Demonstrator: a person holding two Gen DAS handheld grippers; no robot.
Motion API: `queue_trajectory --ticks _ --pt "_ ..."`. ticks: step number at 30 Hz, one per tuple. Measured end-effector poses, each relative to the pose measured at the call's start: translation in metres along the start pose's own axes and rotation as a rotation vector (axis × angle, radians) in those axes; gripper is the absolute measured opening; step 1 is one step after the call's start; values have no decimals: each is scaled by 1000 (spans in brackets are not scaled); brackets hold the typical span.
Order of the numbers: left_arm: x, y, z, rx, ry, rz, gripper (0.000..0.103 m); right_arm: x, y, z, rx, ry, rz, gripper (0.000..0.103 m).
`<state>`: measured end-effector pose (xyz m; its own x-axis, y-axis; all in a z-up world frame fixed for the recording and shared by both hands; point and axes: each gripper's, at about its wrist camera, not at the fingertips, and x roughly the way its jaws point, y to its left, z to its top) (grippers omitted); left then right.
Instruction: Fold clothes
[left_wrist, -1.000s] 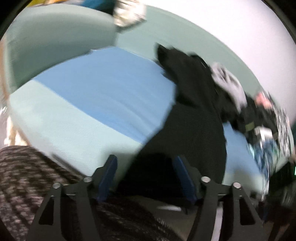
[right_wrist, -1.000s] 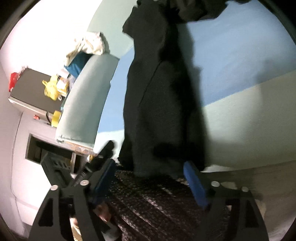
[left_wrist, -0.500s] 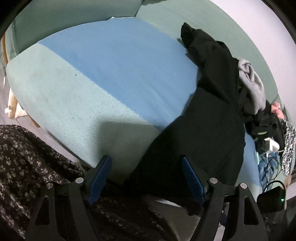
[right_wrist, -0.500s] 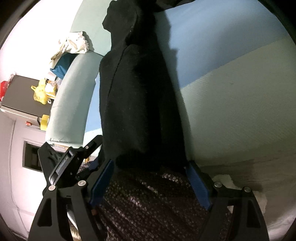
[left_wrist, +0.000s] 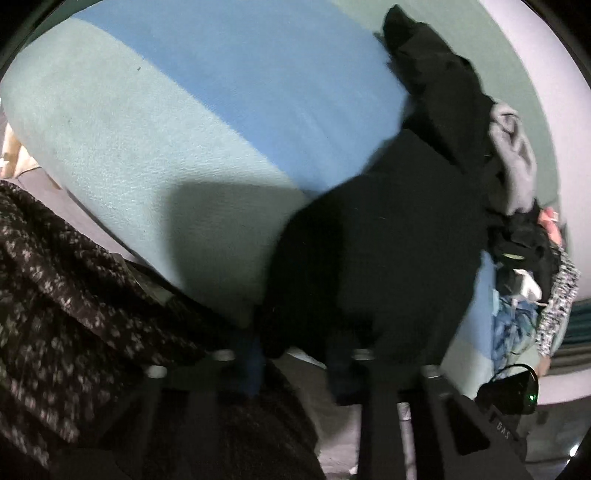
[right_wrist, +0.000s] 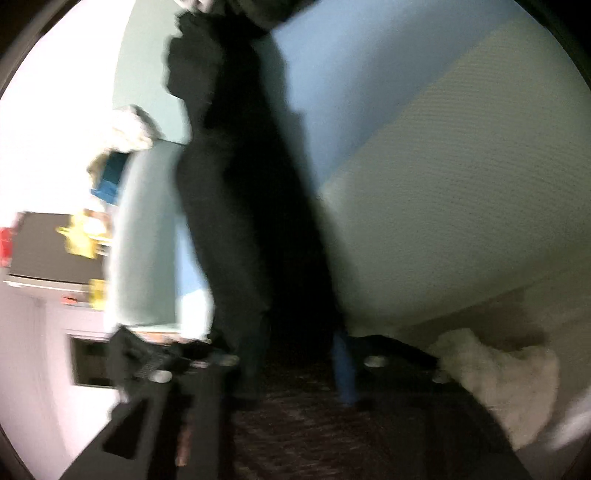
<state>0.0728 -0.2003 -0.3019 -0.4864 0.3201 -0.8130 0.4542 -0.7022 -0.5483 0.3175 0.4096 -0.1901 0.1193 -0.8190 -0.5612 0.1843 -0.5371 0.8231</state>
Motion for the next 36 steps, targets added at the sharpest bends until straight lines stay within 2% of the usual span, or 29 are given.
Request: queue_trajectory --ticks 4,7,10,13,15,18,22,26,29,31,32,36 --pt "-21 -9 -2 23 -23 -30 15 -9 24 -4 -85 -17 -83 19" --pt "-37 -9 -5 33 -20 -68 14 -27 33 -11 -123 -30 -92 17" --pt "-52 -20 -21 125 -43 -12 13 -38 37 -29 -145 -11 -80 16" --pt "-62 -16 -43 195 -26 26 12 -31 38 -54 -180 62 -119 16" --pt "-74 -6 -53 179 13 -18 12 -36 30 -67 -152 87 -95 16" --pt "-99 -4 -52 184 3 -78 12 -51 26 -70 -110 82 -26 15" --pt "-117 -41 -13 208 -49 -168 12 -72 55 -44 -163 29 73 15" --pt "-118 -79 28 219 -100 -228 12 -85 84 -4 -221 -56 130 15" --pt "-107 -103 58 203 -108 -257 12 -92 98 31 -241 -106 146 15" --pt "-106 -119 74 205 -123 -258 12 -95 103 55 -243 -127 157 15" --pt "-112 -115 78 210 -131 -256 12 -95 106 65 -250 -137 159 15" --pt "-85 -151 116 228 -148 -232 12 -88 115 113 -254 -166 145 15"
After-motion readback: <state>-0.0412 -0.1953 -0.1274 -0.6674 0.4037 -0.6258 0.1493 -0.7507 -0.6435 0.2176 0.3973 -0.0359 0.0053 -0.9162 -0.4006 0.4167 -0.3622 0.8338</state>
